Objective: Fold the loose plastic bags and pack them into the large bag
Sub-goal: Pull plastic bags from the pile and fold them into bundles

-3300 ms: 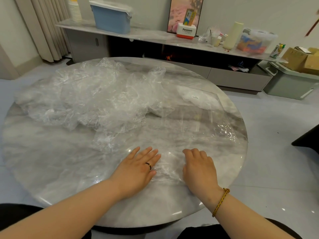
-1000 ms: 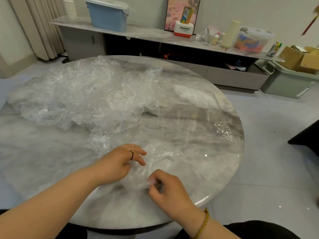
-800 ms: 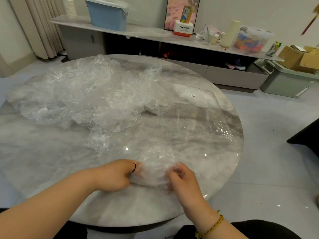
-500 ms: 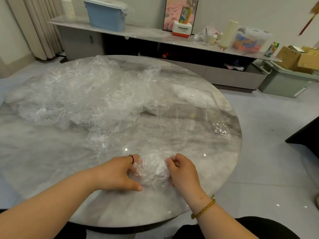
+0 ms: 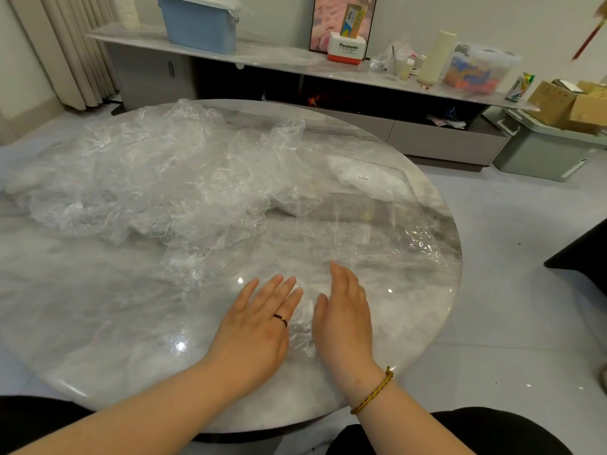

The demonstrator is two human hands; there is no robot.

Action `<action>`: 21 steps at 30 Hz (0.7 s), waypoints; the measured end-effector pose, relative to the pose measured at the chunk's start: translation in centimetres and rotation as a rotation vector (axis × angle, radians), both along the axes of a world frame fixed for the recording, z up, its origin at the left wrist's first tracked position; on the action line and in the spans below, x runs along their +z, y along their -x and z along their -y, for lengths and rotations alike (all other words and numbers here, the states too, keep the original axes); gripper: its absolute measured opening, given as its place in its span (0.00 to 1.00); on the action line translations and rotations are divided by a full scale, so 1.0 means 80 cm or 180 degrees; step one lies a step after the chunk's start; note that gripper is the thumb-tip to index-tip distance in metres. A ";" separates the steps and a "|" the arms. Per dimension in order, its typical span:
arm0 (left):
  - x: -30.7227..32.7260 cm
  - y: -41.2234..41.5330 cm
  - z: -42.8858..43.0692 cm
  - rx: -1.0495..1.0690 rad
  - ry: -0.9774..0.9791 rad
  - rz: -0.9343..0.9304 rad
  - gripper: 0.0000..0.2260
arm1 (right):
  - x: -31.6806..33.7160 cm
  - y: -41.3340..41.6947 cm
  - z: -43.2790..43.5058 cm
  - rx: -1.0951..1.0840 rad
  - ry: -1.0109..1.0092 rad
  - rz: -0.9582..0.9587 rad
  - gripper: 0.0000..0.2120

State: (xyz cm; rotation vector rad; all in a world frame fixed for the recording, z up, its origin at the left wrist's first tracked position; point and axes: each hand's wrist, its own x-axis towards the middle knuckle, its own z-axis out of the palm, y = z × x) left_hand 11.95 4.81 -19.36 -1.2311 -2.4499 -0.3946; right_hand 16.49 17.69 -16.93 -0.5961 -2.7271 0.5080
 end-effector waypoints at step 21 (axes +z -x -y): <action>-0.017 0.015 -0.003 0.0263 0.1055 0.0648 0.23 | -0.027 0.005 0.010 0.0826 -0.0350 0.0852 0.27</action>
